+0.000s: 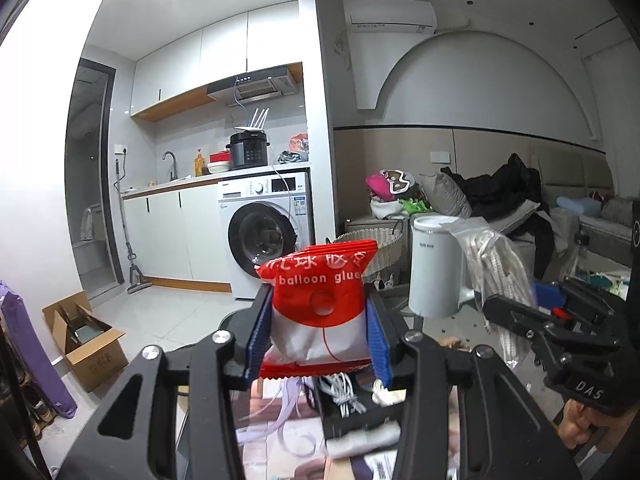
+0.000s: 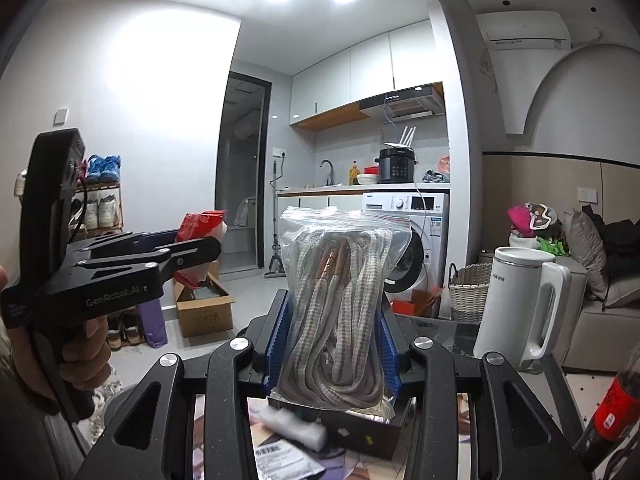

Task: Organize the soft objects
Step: 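Carry the red packet over the box with the left tool while the right tool carries the lace bag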

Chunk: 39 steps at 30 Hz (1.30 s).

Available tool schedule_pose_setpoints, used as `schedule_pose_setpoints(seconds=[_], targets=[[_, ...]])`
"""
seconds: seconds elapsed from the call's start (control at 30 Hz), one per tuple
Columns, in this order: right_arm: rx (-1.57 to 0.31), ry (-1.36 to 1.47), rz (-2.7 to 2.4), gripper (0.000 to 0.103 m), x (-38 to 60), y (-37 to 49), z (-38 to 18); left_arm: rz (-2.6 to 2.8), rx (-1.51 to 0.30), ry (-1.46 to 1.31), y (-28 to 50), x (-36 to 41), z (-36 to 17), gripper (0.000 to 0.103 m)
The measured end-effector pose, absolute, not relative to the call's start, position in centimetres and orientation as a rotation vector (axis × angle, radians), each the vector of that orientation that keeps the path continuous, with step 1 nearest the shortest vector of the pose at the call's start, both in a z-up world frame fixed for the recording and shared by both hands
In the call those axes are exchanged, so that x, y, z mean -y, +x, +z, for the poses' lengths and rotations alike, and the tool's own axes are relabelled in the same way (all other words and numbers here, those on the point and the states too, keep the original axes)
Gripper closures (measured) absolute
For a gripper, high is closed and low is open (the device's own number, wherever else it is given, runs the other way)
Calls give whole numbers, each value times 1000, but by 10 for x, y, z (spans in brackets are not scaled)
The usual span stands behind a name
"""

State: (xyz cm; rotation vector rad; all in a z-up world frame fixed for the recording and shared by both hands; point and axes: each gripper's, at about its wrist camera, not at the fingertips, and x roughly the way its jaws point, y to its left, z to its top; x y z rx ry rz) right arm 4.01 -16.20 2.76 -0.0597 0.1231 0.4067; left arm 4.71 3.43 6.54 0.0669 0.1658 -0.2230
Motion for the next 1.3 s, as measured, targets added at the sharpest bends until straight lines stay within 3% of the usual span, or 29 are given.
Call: schedule_pose_setpoints(seconds=[0.6, 1.3], targets=[[-156, -41, 315, 64, 150, 134, 56, -235, -309, -138, 159, -21, 69, 61], [-377, 6, 270, 64, 154, 180, 29, -252, -463, -118, 187, -3, 44, 61]])
